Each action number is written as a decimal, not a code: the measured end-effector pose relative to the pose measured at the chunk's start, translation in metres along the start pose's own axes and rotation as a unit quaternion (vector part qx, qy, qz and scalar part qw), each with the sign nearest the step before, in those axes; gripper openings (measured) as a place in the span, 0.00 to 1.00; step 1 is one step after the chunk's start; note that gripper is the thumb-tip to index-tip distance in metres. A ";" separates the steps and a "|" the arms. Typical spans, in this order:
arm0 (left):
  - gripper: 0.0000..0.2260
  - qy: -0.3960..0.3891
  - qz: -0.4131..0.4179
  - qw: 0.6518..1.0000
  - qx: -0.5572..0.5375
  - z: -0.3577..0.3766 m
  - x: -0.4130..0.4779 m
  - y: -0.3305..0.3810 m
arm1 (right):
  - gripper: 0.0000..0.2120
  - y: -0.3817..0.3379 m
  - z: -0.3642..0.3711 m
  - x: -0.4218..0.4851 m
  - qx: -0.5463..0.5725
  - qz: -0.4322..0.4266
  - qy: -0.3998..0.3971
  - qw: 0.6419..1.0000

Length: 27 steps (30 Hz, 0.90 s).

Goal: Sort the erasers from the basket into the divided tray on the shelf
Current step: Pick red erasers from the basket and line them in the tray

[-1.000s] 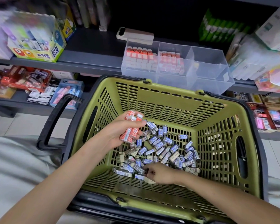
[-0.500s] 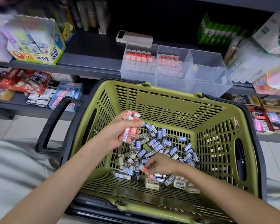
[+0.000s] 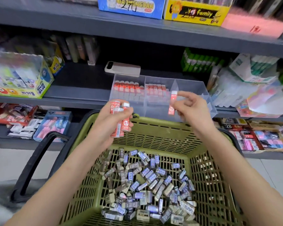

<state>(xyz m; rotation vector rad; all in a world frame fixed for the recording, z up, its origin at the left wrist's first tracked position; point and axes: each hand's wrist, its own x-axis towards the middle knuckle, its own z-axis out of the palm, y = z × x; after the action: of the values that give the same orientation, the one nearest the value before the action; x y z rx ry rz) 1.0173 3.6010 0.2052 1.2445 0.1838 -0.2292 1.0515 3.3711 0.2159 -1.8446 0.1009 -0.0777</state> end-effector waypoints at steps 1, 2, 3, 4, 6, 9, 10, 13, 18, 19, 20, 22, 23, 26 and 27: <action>0.11 -0.002 0.004 1.000 0.003 0.005 0.007 0.004 | 0.16 -0.002 -0.003 0.016 -0.028 -0.022 0.033 0.999; 0.10 -0.004 0.008 1.000 0.008 0.009 0.013 0.007 | 0.17 -0.003 -0.004 0.031 -0.062 -0.044 0.058 0.995; 0.10 -0.005 0.014 1.000 0.013 0.013 0.019 0.009 | 0.18 -0.003 -0.004 0.047 -0.103 -0.059 0.077 0.990; 0.10 -0.007 0.022 1.000 0.018 0.017 0.025 0.011 | 0.19 -0.002 -0.004 0.062 -0.151 -0.067 0.093 0.982; 0.10 -0.015 0.032 0.999 0.025 0.025 0.036 0.014 | 0.19 -0.001 -0.001 0.088 -0.246 -0.065 0.124 0.959; 0.12 -0.026 0.028 0.999 0.014 0.032 0.050 0.018 | 0.17 0.004 0.006 0.114 -0.351 -0.066 0.138 0.924; 0.13 -0.029 0.027 0.999 0.008 0.034 0.054 0.020 | 0.17 0.006 0.009 0.119 -0.382 -0.069 0.133 0.912; 0.15 -0.032 0.021 0.999 -0.005 0.035 0.063 0.022 | 0.13 0.010 0.013 0.130 -0.453 -0.082 0.115 0.880; 0.21 -0.033 0.016 0.999 -0.026 0.033 0.069 0.023 | 0.08 0.012 0.020 0.133 -0.538 -0.104 0.136 0.825; 0.22 -0.032 0.015 0.999 -0.027 0.032 0.070 0.023 | 0.10 0.013 0.022 0.132 -0.563 -0.110 0.128 0.809; 0.22 -0.032 0.014 0.999 -0.027 0.032 0.070 0.023 | 0.10 0.015 0.024 0.131 -0.582 -0.110 0.117 0.797; 0.21 -0.034 0.012 0.999 -0.031 0.031 0.071 0.023 | 0.10 0.014 0.024 0.130 -0.579 -0.093 0.095 0.805; 0.20 -0.036 0.011 0.999 -0.033 0.030 0.071 0.022 | 0.10 0.013 0.023 0.131 -0.564 -0.080 0.083 0.818; 0.19 -0.039 0.008 0.998 -0.042 0.030 0.072 0.021 | 0.11 0.011 0.016 0.132 -0.541 -0.070 0.031 0.837; 0.20 -0.042 0.006 0.998 -0.045 0.030 0.072 0.021 | 0.11 0.011 0.013 0.131 -0.543 -0.076 0.011 0.836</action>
<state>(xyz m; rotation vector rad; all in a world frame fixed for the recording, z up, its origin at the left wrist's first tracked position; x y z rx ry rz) 1.0928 3.5739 0.2152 1.1441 0.1140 -0.2597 1.1832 3.3662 0.2019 -3.0006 0.0005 -0.1776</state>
